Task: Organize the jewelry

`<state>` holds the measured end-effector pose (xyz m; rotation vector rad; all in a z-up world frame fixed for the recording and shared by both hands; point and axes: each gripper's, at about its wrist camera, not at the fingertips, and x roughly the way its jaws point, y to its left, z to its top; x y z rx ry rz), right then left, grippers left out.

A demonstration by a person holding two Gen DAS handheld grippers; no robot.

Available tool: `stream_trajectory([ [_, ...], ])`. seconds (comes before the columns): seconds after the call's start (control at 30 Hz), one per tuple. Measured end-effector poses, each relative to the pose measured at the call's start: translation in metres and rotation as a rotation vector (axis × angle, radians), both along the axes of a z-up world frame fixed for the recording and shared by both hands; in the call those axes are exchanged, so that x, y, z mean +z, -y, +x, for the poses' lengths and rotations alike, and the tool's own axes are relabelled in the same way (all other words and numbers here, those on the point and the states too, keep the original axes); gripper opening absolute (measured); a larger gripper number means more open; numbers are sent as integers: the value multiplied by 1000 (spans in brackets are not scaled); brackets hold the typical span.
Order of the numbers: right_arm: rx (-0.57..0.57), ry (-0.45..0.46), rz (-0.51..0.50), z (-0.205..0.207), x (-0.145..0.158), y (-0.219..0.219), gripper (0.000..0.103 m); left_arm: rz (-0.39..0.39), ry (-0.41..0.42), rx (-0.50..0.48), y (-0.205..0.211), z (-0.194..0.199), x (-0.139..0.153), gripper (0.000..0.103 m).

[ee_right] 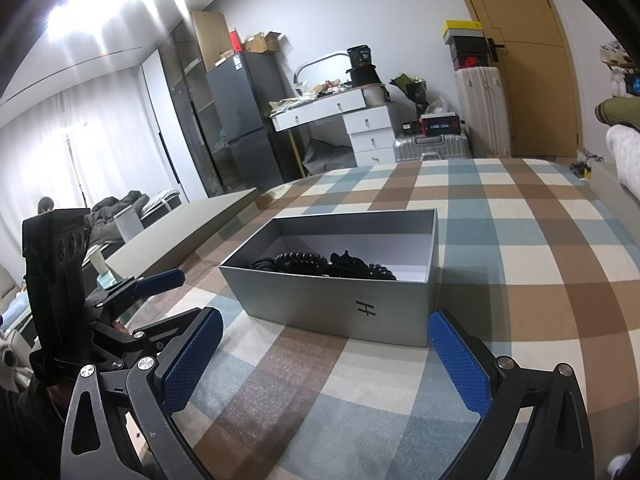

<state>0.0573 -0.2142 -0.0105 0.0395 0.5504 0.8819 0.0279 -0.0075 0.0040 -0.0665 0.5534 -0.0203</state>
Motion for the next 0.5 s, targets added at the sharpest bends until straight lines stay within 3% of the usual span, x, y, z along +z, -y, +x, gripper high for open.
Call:
stream_trajectory([
  [0.5,5,-2,0,0,0,-1,103,-25,-2,4,-2,0,0,102],
])
